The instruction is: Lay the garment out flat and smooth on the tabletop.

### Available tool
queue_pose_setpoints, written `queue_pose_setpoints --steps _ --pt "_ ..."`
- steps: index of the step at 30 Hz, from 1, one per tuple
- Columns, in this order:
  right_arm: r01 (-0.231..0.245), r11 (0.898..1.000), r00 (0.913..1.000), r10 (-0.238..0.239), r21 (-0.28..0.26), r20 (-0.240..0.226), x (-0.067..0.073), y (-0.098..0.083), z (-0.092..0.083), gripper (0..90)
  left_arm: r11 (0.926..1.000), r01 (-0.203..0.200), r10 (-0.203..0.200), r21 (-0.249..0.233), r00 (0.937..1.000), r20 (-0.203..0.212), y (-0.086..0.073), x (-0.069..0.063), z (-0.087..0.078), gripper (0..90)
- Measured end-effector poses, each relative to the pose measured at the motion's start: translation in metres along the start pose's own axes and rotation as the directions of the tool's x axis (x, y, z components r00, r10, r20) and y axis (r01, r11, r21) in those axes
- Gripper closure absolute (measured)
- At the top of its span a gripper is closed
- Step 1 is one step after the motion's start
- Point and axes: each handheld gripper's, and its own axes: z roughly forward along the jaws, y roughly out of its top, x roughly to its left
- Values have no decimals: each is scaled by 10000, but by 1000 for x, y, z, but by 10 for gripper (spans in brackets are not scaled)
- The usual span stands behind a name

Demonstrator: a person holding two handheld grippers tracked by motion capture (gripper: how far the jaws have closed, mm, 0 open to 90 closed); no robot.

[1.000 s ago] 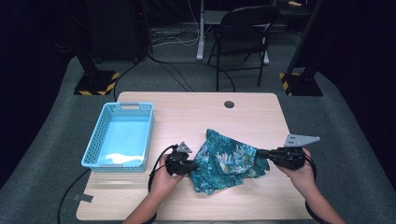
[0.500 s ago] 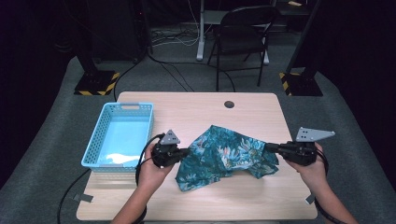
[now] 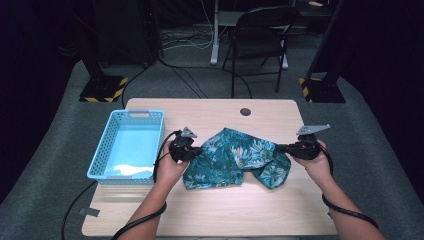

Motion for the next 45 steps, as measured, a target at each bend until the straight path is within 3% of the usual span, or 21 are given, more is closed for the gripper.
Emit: queue_pose_setpoints --steps 4,7,10,15,18,23,29,33,36,40,45 --pt "-511 9980 9986 507 379 114 -12 -14 17 896 9991 420 -419 -74 9990 153 -6 3 13 755" --pt "-774 9959 9968 764 458 220 -16 -21 22 892 9984 507 -506 -233 9987 55 -9 0 11 624" --pt "-891 9953 9947 869 387 542 -17 -23 20 788 9976 514 -516 -474 9987 -33 -10 -5 4 505" --pt "-683 9977 9926 685 -54 1001 -10 -19 3 654 9976 182 -193 -661 9997 -173 -13 -19 -15 413" --pt "-252 9994 9960 271 -239 852 4 -17 -8 625 9975 56 -54 -709 10000 33 -18 -30 -22 389" --pt "378 9993 9993 -378 -76 37 38 -25 -13 589 9991 -128 146 -395 9989 437 -33 -45 -18 375" --pt "796 9943 9945 -744 707 -734 66 -45 4 553 9996 -183 167 197 9967 793 -46 -50 0 361" --pt "1191 9842 9925 -1143 1313 -436 73 -55 21 504 9987 -192 153 465 9964 828 -50 -50 9 358" --pt "1158 9820 9933 -1140 1491 -207 71 -57 29 490 9982 -240 193 545 9962 851 -51 -49 13 370" --pt "1261 9763 9916 -1293 1761 65 69 -60 38 497 9957 -413 342 834 9958 845 -53 -47 19 441" --pt "1603 9687 9856 -1676 1894 234 71 -64 44 518 9918 -903 860 906 9950 503 -55 -48 20 549"
